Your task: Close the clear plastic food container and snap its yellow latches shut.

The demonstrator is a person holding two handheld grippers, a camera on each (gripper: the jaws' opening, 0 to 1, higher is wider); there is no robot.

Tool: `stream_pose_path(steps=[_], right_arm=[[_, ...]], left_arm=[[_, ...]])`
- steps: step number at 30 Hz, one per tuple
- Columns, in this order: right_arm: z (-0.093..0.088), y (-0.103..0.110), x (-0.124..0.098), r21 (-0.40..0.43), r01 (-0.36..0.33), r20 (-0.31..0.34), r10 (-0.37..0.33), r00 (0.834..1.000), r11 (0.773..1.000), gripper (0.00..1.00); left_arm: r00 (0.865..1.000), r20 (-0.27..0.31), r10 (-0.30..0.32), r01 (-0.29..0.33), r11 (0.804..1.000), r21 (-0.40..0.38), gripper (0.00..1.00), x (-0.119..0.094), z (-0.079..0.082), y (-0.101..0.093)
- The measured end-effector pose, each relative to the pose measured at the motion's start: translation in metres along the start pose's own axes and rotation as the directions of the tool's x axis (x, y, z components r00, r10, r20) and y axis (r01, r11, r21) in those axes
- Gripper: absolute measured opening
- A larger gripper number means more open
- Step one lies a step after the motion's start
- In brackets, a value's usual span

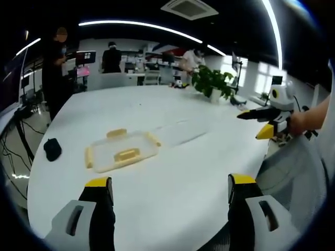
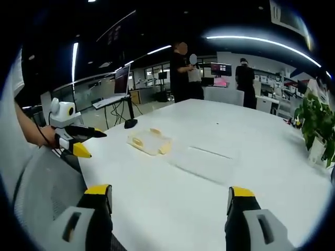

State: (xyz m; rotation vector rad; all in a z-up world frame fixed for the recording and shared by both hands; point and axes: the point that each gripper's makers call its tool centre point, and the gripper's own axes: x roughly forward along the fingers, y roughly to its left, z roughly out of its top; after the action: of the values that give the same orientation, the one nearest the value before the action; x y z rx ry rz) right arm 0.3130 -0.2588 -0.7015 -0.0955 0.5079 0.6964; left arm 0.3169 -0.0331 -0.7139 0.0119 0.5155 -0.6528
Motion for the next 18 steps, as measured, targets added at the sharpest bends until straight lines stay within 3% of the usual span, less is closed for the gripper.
stream_pose_path(steps=[18], right_arm=[[-0.0025,-0.0006,0.0036,0.000,-0.002,-0.012,0.002,1.000,1.000,0.91]], left_arm=[[1.000,0.007,0.005,-0.005,1.000,-0.007,0.88,0.0003,0.0015,0.0037]])
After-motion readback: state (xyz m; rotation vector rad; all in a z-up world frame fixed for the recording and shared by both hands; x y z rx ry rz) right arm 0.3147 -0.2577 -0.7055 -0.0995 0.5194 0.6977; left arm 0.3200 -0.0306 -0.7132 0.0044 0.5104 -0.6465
